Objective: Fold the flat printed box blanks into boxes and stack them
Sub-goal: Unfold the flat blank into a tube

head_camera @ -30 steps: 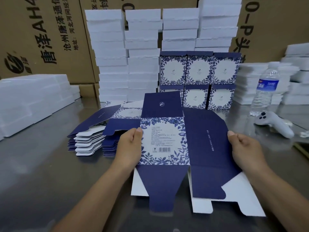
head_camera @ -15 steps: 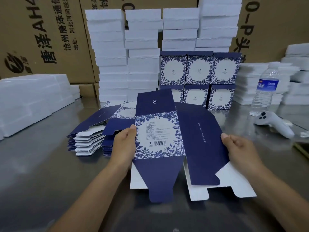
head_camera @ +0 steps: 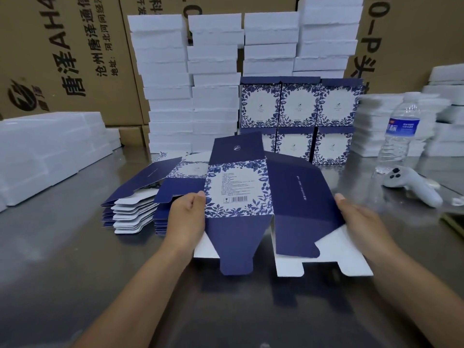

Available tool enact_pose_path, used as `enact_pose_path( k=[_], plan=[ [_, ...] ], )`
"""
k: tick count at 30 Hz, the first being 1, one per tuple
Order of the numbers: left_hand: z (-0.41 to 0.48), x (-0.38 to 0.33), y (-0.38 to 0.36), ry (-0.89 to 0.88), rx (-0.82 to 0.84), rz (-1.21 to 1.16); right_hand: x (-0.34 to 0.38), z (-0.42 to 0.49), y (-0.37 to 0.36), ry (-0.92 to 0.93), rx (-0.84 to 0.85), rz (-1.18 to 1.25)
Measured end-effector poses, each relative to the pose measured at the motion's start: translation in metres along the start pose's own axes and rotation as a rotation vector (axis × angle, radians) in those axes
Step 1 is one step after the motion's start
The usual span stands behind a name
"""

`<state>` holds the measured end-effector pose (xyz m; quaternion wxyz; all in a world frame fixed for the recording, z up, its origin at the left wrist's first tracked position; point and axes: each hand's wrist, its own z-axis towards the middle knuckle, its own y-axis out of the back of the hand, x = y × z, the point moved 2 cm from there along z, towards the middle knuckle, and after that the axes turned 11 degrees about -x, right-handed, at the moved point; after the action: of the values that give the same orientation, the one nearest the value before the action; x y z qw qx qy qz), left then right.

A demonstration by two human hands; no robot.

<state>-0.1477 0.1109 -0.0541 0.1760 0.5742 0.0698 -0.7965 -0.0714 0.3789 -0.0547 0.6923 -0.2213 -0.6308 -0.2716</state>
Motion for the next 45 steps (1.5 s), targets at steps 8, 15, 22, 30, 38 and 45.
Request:
enact_pose_path(
  k=[8,15,22,30,38,45],
  plan=[
    [-0.003,0.004,-0.006,0.200,0.103,-0.123,0.000,0.004,0.004,0.081,-0.058,-0.134],
    [-0.006,0.000,-0.003,0.099,0.161,-0.007,0.001,0.001,0.003,0.011,-0.064,-0.047],
    [-0.004,0.001,0.000,0.163,0.109,-0.081,0.000,-0.003,-0.001,-0.003,0.036,-0.105],
    [-0.007,-0.005,-0.005,0.236,0.159,-0.222,-0.004,0.003,0.001,0.089,-0.038,-0.214],
    [-0.024,-0.014,-0.019,0.230,0.399,-0.313,-0.002,-0.015,-0.015,0.302,0.224,-0.376],
    [-0.026,-0.003,-0.022,0.198,0.466,-0.075,-0.007,-0.021,-0.017,0.379,0.397,-0.341]
  ],
)
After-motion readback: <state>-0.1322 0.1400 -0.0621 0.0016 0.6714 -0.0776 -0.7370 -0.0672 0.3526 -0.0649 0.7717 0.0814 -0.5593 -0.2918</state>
